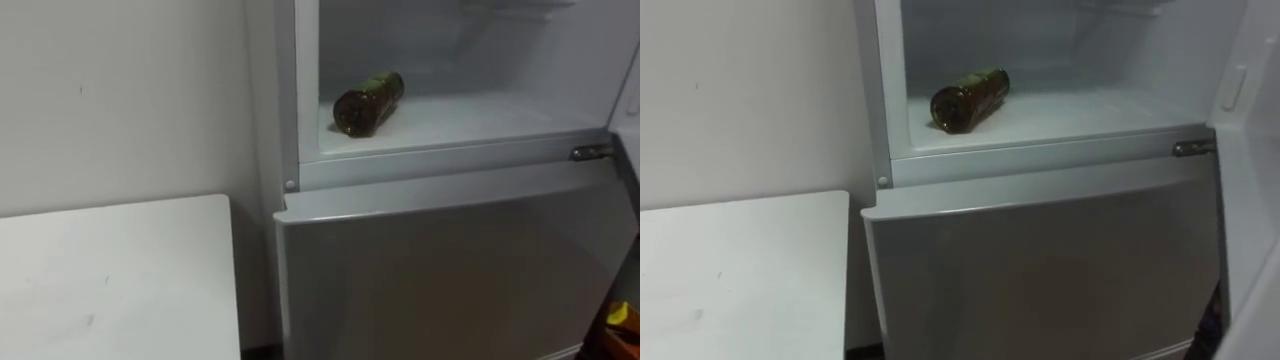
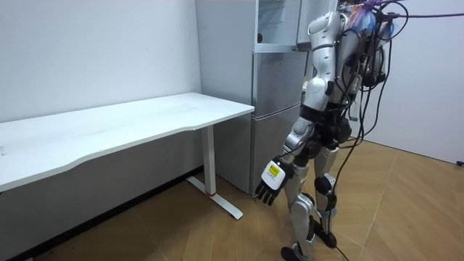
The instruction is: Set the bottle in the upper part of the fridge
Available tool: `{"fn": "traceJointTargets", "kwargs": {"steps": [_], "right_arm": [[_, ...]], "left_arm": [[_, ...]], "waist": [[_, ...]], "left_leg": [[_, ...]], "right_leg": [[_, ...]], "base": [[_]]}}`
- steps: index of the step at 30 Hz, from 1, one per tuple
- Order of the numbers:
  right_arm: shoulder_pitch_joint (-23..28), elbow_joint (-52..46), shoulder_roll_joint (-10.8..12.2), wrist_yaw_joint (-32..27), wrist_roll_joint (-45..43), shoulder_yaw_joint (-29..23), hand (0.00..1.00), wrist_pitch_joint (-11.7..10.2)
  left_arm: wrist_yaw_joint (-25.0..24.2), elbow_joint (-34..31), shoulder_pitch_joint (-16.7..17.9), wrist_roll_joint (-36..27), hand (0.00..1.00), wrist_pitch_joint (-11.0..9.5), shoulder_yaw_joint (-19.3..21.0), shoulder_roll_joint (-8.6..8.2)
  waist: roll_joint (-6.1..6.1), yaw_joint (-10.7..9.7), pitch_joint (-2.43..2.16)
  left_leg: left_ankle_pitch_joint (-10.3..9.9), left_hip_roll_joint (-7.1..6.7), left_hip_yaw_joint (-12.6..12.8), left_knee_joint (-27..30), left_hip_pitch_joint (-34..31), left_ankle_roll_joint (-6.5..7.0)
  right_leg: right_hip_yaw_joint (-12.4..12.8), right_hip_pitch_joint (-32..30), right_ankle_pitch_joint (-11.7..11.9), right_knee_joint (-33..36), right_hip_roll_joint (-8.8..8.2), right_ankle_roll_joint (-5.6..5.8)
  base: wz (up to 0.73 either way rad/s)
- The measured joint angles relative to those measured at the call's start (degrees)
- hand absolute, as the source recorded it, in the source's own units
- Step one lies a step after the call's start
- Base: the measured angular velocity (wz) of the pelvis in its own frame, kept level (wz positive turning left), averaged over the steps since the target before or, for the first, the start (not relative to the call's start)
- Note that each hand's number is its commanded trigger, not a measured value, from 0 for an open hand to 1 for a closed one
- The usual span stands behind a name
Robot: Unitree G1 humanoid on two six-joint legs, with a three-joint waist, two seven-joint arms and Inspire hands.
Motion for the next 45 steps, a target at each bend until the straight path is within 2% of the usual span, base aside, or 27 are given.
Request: {"fn": "traceJointTargets", "kwargs": {"steps": [5, 8, 19, 26, 32, 36, 42, 45], "right_arm": [[-0.09, -1.14, -0.36, -2.05, -1.63, -0.19, 0.00, 0.22], [-0.05, -2.63, -0.40, -2.47, -1.66, -0.18, 0.00, 1.31], [0.04, -3.34, -1.52, -1.53, -8.56, 0.22, 0.00, 2.15], [0.10, -4.16, -2.15, -0.34, -10.86, 0.44, 0.00, 3.41], [-0.01, -5.09, -2.63, 2.11, -12.91, 2.33, 0.00, 3.95], [-0.46, -5.09, -2.63, 5.08, -14.83, 5.21, 0.00, 3.95], [-2.74, -5.22, -2.58, 9.55, -17.06, 9.01, 0.00, 3.93], [-3.58, -5.54, -2.58, 11.52, -18.24, 9.90, 0.00, 3.95]], "left_arm": [[-0.13, -0.02, 0.00, -0.05, 0.00, -0.83, 0.76, -0.01], [-0.35, 0.07, -0.11, -0.03, 0.00, -0.95, 1.58, -0.01], [-1.41, 0.32, -0.11, -0.02, 0.00, -0.96, 1.90, -0.04], [-2.42, 0.59, -0.08, 0.00, 0.00, -0.95, 1.75, -0.05], [-3.65, 0.46, -0.29, 0.52, 0.00, -0.94, 1.49, -0.04], [-3.94, 0.56, -1.35, 0.95, 0.00, -0.82, -0.87, 0.13], [-4.36, 0.58, -1.52, 0.87, 0.00, -0.21, -2.90, 1.33], [-5.12, 0.48, -1.93, 0.65, 0.00, 0.43, -3.79, 2.14]], "waist": [[-0.73, -0.18, 0.09], [-0.77, 0.08, 0.11], [-0.53, 1.07, 0.11], [-0.57, 1.58, 0.11], [-0.66, 2.20, 0.08], [-0.68, 2.20, 0.13], [-1.27, 2.23, 0.43], [-1.45, 2.29, 0.27]], "left_leg": [[-0.01, -0.53, -0.05, -0.01, -0.25, 0.03], [-0.01, -0.69, 0.01, -0.02, -0.27, 0.03], [-0.01, -0.60, 0.54, 0.07, -0.49, 0.02], [0.00, -0.61, 0.49, 0.05, -0.59, 0.02], [0.01, -0.57, 0.37, 0.00, -0.77, 0.01], [0.02, -0.53, -0.06, -0.10, -0.11, 0.01], [0.01, -0.54, -0.22, -0.03, -0.21, 0.01], [0.00, -0.55, -0.58, 0.17, -0.19, 0.02]], "right_leg": [[0.11, -1.16, -0.86, 2.11, -0.67, 0.25], [0.14, -1.69, -1.25, 3.08, -0.93, 0.25], [0.88, -2.67, -1.72, 3.99, -0.86, -0.01], [0.77, -2.56, -1.72, 3.83, -0.88, -0.01], [0.55, -2.33, -1.70, 3.91, -0.86, -0.02], [0.05, -1.61, -1.70, 3.88, -0.86, -0.02], [-0.12, -1.41, -1.70, 3.62, -0.91, -0.02], [-0.36, -1.25, -1.70, 2.69, -0.92, -0.02]], "base": [[0.00], [-0.01], [-0.02], [0.00], [0.00], [0.04], [0.01], [0.07]]}}
